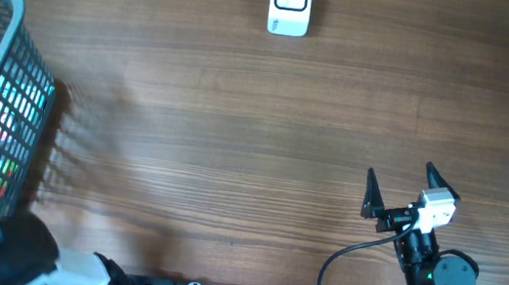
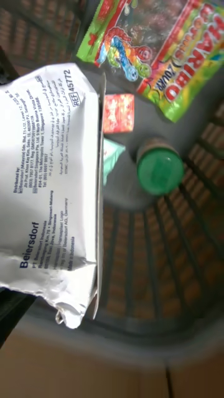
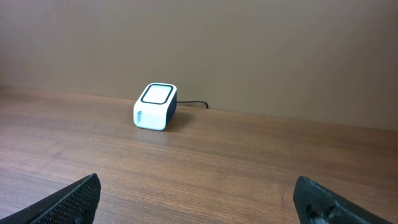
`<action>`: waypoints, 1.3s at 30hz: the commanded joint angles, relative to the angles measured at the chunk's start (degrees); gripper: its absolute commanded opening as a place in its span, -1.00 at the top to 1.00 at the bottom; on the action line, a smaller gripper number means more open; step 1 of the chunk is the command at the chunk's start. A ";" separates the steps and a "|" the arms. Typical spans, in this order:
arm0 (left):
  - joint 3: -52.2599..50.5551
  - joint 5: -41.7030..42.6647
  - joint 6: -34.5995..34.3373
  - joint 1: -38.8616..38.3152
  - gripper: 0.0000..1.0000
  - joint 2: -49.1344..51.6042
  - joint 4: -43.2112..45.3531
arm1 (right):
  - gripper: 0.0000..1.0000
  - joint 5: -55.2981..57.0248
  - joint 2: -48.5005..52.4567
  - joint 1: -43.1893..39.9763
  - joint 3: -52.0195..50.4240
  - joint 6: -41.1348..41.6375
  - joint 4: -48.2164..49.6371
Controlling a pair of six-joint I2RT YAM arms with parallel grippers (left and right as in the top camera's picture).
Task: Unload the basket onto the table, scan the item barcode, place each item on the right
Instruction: 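Lift the Hansaplast pack out of the basket with the left gripper, then carry the pack toward the scanner and release it on the table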
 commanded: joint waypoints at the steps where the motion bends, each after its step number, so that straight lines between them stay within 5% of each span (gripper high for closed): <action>1: 0.20 2.23 0.00 0.39 -0.24 -8.44 0.00 | -0.99 1.03 -0.31 0.37 -0.07 0.57 0.13; 10: 0.17 23.54 0.04 -6.29 -0.18 -12.79 -6.27 | -0.99 1.03 -0.31 0.37 -0.07 0.55 0.13; 17: 0.17 21.07 1.75 -23.93 -0.18 -7.96 -12.17 | -1.00 1.03 -0.31 0.37 -0.07 0.57 0.13; 27: 0.17 3.45 1.73 -53.94 -0.20 5.68 -16.11 | -1.00 1.03 -0.31 0.37 -0.07 0.55 0.13; 31: 0.15 2.38 1.40 -62.16 -0.20 13.38 -15.58 | -0.99 1.03 -0.31 0.37 -0.07 0.57 0.13; 39: 0.15 2.67 -9.44 -76.15 -0.21 29.57 -12.52 | -1.00 1.03 -0.31 0.37 -0.07 0.55 0.13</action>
